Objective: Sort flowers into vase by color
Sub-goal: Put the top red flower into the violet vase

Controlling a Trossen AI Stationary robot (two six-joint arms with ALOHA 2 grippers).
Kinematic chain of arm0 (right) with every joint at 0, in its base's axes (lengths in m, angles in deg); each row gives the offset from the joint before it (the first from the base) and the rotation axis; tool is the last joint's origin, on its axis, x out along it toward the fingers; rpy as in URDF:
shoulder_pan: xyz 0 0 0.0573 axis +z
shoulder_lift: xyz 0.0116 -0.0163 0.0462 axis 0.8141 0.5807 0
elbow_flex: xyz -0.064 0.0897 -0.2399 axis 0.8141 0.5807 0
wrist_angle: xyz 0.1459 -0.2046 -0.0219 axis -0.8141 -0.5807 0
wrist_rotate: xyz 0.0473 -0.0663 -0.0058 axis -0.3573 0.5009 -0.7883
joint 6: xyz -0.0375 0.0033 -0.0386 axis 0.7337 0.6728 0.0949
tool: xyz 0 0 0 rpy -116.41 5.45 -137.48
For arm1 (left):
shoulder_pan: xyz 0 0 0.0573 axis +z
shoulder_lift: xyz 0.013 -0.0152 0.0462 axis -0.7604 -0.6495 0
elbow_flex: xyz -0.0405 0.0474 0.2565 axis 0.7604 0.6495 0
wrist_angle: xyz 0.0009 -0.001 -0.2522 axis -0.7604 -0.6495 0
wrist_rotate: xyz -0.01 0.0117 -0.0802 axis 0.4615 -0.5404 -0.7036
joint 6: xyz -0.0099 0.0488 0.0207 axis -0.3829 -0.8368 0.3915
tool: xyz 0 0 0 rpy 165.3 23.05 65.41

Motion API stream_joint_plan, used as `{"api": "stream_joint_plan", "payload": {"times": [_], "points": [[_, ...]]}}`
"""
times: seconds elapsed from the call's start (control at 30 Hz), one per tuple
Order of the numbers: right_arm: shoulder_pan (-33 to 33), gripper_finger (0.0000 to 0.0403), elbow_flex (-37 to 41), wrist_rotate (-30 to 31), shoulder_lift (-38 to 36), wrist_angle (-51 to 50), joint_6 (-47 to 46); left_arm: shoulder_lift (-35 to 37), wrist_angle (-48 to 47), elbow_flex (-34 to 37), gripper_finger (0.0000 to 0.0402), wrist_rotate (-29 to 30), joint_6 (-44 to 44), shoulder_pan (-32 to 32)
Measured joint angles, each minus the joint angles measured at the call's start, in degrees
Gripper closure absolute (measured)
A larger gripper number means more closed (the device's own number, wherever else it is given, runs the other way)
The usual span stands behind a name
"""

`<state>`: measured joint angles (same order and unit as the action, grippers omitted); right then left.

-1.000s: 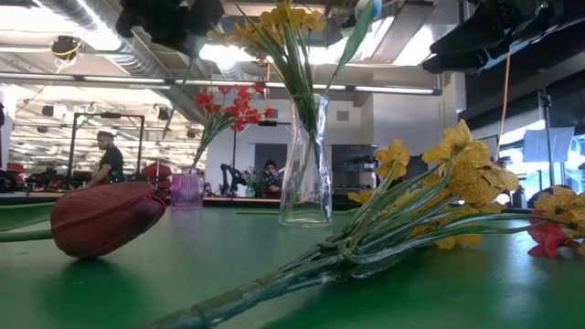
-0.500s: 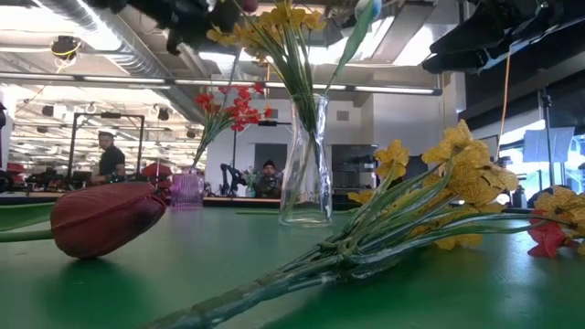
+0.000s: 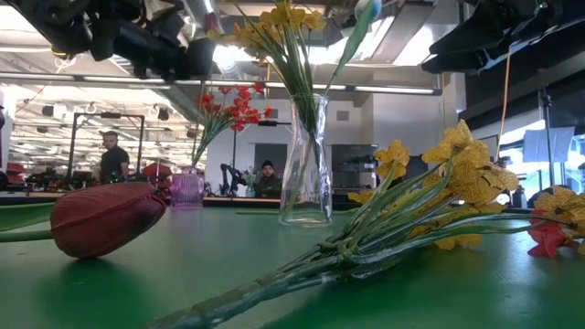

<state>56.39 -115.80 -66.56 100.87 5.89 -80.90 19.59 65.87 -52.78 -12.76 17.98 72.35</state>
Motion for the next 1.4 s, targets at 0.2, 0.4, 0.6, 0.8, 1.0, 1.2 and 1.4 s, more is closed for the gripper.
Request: {"api": "stream_joint_plan", "payload": {"times": [0.2,0.4,0.6,0.8,1.0,1.2,1.4], "points": [[0.0,0.0104,0.0,0.0,0.0,0.19,0.0,0.57,1.64,0.0,0.0401,-0.56,-4.18,2.71],[-0.04,0.0104,0.0,0.0,0.0,0.32,0.02,0.07,0.8,0.0,0.0401,-5.95,-2.4,6.76],[-0.04,0.0104,0.0,0.02,0.0,0.35,0.02,-1.79,0.63,0.0,0.0401,-10.12,0.71,8.87],[-0.04,0.0104,0.0,0.96,0.0,0.38,0.04,-5.8,0.43,0.0,0.0401,-10.53,1.0,9.02],[-0.04,0.0104,0.0,0.96,0.0,0.39,-0.16,-7.17,0.46,0.0,0.0401,-9.62,0.7,9.02],[-0.04,0.0104,0.0,1.01,0.0,0.39,-0.25,-6.66,-0.67,0.0,0.0371,-8.41,-4.2,6.53],[-0.04,0.0104,0.0,1.05,0.02,0.38,-0.48,-4.29,-9.02,-0.86,0.0305,-2.62,-4.81,0.96]]}}
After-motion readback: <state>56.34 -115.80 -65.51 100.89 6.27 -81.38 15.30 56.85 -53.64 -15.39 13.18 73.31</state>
